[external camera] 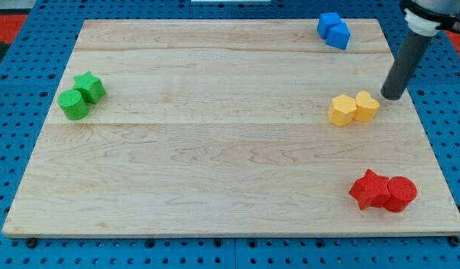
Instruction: Move yellow blocks towards center
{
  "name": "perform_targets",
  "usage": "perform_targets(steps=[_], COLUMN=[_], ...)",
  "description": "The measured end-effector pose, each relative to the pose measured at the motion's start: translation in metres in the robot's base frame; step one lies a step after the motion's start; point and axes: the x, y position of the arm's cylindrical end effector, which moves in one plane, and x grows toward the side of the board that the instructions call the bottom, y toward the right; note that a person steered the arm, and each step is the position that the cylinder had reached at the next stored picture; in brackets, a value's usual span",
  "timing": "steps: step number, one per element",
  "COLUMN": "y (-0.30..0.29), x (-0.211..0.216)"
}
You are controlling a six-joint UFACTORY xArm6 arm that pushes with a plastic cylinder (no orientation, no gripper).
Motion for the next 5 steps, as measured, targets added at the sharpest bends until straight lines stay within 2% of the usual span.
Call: perform_targets(steps=[2, 4, 5], y=[-0.002, -0.063, -0.099], x=[0.012, 0.039, 0.039])
